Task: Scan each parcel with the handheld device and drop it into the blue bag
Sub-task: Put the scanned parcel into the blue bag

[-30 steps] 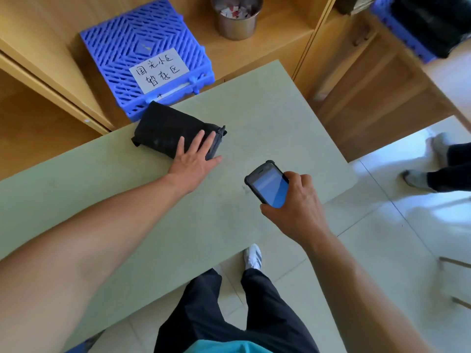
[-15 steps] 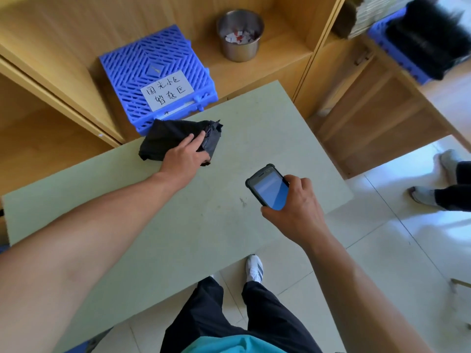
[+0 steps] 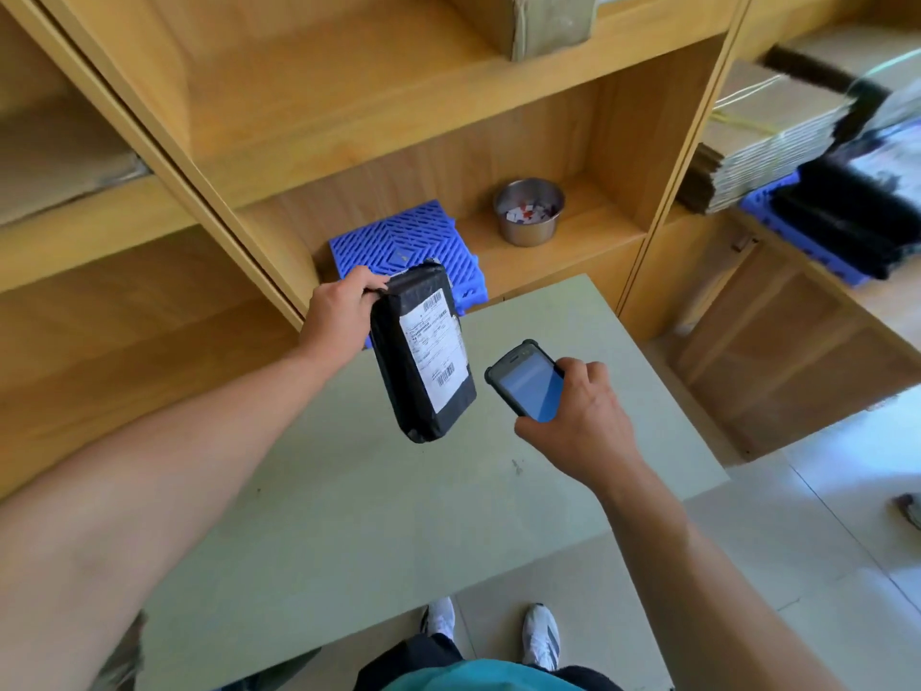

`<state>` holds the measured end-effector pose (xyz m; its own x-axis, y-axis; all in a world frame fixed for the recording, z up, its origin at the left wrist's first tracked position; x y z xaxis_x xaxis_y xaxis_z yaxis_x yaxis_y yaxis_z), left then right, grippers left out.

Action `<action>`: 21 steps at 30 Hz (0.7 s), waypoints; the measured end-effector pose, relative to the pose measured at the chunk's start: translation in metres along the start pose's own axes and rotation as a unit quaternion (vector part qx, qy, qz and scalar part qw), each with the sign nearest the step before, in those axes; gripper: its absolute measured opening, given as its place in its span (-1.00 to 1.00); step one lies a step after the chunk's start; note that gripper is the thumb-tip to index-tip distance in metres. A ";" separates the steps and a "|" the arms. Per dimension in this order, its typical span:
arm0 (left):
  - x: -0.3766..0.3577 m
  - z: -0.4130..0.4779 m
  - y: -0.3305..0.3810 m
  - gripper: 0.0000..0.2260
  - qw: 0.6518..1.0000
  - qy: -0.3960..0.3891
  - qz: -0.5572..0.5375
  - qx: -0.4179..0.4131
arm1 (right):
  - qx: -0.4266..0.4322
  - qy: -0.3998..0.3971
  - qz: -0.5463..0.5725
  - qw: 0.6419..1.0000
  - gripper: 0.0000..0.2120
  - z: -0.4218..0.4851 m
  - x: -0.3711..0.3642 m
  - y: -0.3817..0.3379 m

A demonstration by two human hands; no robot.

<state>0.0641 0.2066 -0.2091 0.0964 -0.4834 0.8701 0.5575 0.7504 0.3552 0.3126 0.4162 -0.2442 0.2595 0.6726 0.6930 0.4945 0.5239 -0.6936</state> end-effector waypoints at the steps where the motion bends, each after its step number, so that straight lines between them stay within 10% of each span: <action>1: 0.003 -0.002 0.003 -0.91 1.000 0.005 -0.006 0.001 | 0.002 -0.004 -0.006 1.000 -0.27 -0.001 0.001 -0.001; 21: 0.031 -0.034 0.000 -0.86 0.999 0.036 0.021 0.029 | -0.015 -0.073 -0.106 0.992 -0.33 -0.022 -0.013 0.015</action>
<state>0.0955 0.1762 -0.1934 0.1781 -0.4807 0.8586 0.5026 0.7946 0.3406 0.3346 0.4038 -0.2589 0.0248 0.6181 0.7857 0.5496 0.6481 -0.5271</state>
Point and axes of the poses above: each hand's wrist, its own z-axis towards the middle knuckle, its own x-axis out of the back of the hand, y = z × x, the point moved 6 cm from there along z, towards the middle knuckle, and after that the axes turned 11 degrees about z, right-handed, at the moved point
